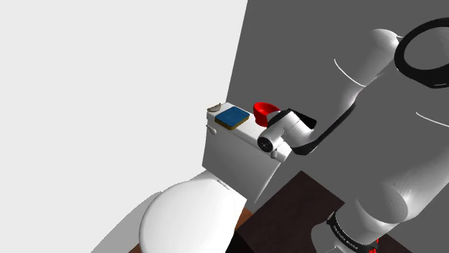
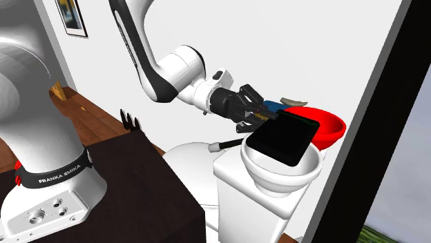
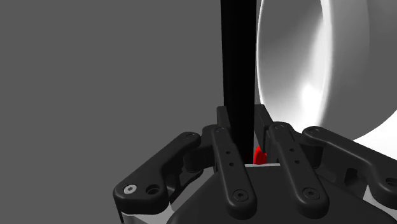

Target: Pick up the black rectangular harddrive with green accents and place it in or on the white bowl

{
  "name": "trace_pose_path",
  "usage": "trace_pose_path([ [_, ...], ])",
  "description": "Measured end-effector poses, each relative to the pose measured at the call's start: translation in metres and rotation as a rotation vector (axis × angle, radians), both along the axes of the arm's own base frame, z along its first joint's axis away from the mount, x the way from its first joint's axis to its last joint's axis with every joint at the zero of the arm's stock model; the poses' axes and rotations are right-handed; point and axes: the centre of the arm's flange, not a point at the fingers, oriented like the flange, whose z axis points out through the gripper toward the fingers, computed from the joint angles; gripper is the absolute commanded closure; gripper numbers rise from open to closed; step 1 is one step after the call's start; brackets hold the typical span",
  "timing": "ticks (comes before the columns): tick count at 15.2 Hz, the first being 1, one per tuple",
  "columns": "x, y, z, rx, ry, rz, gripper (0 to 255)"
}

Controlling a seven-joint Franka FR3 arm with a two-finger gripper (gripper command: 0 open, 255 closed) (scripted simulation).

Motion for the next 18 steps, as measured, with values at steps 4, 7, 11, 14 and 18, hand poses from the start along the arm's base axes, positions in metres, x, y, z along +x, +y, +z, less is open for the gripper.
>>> trace_pose_path([
  [4, -0.003, 0.000, 0.003, -0.015, -0.006, 0.011, 0],
  [7, -0.002, -0.001, 0.003, -0.011, -0.006, 0.011, 0],
  [11, -0.011, 0.039, -0.002, 0.054, 0.017, 0.021, 0],
  [14, -0.014, 0.050, -0.007, 0.082, 0.028, 0.015, 0],
  [18, -0.015, 0.052, -0.007, 0.086, 0.029, 0.013, 0],
])
